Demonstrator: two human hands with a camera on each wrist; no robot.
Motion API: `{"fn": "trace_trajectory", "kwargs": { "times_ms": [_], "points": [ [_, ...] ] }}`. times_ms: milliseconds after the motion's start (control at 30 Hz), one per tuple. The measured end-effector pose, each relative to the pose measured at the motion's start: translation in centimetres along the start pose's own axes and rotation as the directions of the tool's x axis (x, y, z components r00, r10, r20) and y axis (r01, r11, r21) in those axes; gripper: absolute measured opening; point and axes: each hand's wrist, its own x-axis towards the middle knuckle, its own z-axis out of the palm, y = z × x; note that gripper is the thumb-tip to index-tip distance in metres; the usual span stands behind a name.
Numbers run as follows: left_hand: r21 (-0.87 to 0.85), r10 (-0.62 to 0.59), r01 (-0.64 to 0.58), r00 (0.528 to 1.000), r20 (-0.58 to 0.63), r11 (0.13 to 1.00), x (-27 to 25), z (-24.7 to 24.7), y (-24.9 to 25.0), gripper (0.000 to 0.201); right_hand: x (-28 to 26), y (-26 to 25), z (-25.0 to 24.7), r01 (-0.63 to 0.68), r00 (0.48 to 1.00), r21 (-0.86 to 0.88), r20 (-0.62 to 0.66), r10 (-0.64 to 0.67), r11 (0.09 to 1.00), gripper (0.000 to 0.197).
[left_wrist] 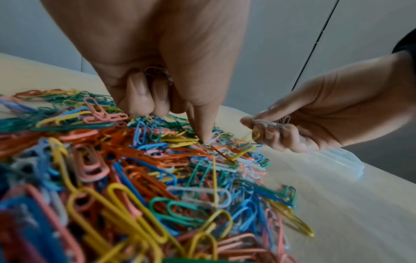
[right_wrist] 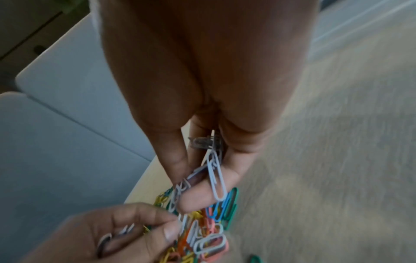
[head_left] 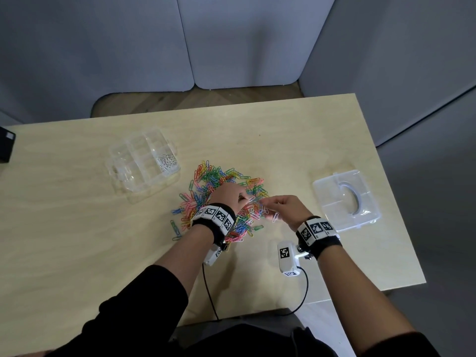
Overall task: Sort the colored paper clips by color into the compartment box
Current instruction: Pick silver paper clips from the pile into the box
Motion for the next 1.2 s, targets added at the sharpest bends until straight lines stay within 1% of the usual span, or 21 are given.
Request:
{"fn": "trace_trajectory", "kwargs": {
  "times_ms": [100, 200, 267, 333, 400, 433, 467, 500, 533, 567, 600, 633, 667, 700, 733, 767, 800, 900, 1033, 1100, 1200],
  "points": [
    [0.033, -0.050, 0.050, 0.999, -0.023, 0.998, -0.2, -0.5, -0.1, 0.011, 0.0, -0.5, 0.4, -0.111, 0.992, 0.182, 0.081, 0.098, 0.977, 0.024],
    [0.034, -0.124, 0.124, 0.992, 0.001, 0.992, -0.1, -1.0, 0.5, 0.012, -0.8, -1.6, 1.0, -0.161, 0.979, 0.348, 0.177, 0.104, 0.924, 0.025],
    [-0.011, -0.127, 0.127, 0.991, 0.035, 0.992, 0.1, -1.0, 0.7, 0.014, -1.1, -2.0, 1.1, -0.186, 0.969, 0.348, 0.220, 0.113, 0.919, 0.022],
    [-0.054, -0.104, 0.107, 0.993, 0.057, 0.993, 0.2, -0.8, 0.7, 0.021, -1.2, -2.3, 1.1, -0.233, 0.959, 0.310, 0.228, 0.166, 0.922, 0.016],
    [-0.066, -0.089, 0.092, 0.995, 0.047, 0.994, 0.2, -0.6, 0.7, 0.029, -0.9, -2.4, 0.8, -0.270, 0.957, 0.235, 0.170, 0.233, 0.934, 0.020],
    [-0.072, -0.079, 0.082, 0.996, 0.037, 0.994, 0.1, -0.6, 0.8, 0.032, -0.7, -2.3, 0.5, -0.250, 0.966, 0.141, 0.107, 0.236, 0.958, 0.025],
    [-0.085, -0.066, 0.068, 0.997, 0.029, 0.994, 0.1, -0.5, 0.7, 0.034, -0.4, -2.1, 0.2, -0.201, 0.979, -0.012, 0.030, 0.201, 0.980, 0.030],
    [-0.107, -0.051, 0.054, 0.998, 0.024, 0.993, 0.0, -0.5, 0.6, 0.036, 0.0, -1.9, -0.3, -0.127, 0.992, -0.215, -0.055, 0.118, 0.968, 0.032],
    [-0.139, -0.045, 0.047, 0.999, 0.015, 0.989, 0.0, -0.4, 0.3, 0.038, 0.4, -1.7, -0.6, -0.050, 0.994, -0.400, -0.113, 0.005, 0.915, 0.032],
    [-0.170, -0.044, 0.043, 0.999, -0.002, 0.984, 0.0, -0.3, 0.0, 0.038, 0.6, -1.6, -0.7, 0.004, 0.989, -0.476, -0.127, -0.073, 0.880, 0.029],
    [-0.191, -0.048, 0.043, 0.999, -0.021, 0.981, -0.1, -0.3, -0.4, 0.036, 0.8, -1.6, -0.6, 0.036, 0.989, -0.453, -0.113, -0.097, 0.891, 0.026],
    [-0.197, -0.053, 0.046, 0.998, -0.035, 0.979, -0.2, -0.3, -0.7, 0.032, 0.9, -1.8, -0.3, 0.026, 0.995, -0.299, -0.081, -0.053, 0.954, 0.027],
    [-0.195, -0.062, 0.053, 0.997, -0.038, 0.979, -0.3, -0.2, -0.9, 0.029, 0.8, -2.2, 0.0, -0.038, 0.999, -0.041, -0.021, 0.038, 0.998, 0.032],
    [-0.191, -0.071, 0.063, 0.997, -0.039, 0.979, -0.4, -0.2, -1.0, 0.026, 0.6, -2.6, 0.3, -0.139, 0.990, 0.210, 0.064, 0.128, 0.968, 0.039],
    [-0.192, -0.083, 0.073, 0.996, -0.043, 0.979, -0.5, -0.2, -1.0, 0.024, 0.4, -3.0, 0.3, -0.222, 0.973, 0.383, 0.150, 0.177, 0.897, 0.044],
    [-0.195, -0.093, 0.082, 0.994, -0.052, 0.977, -0.6, -0.2, -0.9, 0.023, 0.2, -3.2, 0.3, -0.272, 0.958, 0.450, 0.207, 0.198, 0.851, 0.047],
    [-0.194, -0.101, 0.088, 0.993, -0.060, 0.977, -0.6, -0.2, -0.8, 0.022, 0.0, -3.3, 0.3, -0.293, 0.951, 0.464, 0.235, 0.203, 0.836, 0.047],
    [-0.162, -0.077, 0.066, 0.995, -0.061, 0.985, -0.5, -0.1, -0.2, 0.023, -0.5, -3.2, 0.2, -0.326, 0.937, 0.406, 0.259, 0.234, 0.854, 0.051],
    [-0.129, -0.046, 0.040, 0.998, -0.042, 0.991, 0.0, 0.5, 1.0, 0.032, -0.4, -2.6, -0.2, -0.328, 0.941, 0.367, 0.209, 0.267, 0.870, 0.062],
    [-0.100, -0.049, 0.044, 0.998, -0.042, 0.994, -0.1, 0.8, 1.5, 0.030, -0.5, -2.4, -0.3, -0.327, 0.943, 0.363, 0.190, 0.275, 0.872, 0.059],
    [-0.079, -0.102, 0.099, 0.994, -0.042, 0.992, -0.3, 1.1, 1.8, 0.026, -0.8, -2.7, -0.2, -0.319, 0.944, 0.306, 0.188, 0.271, 0.897, 0.046]
  ]
}}
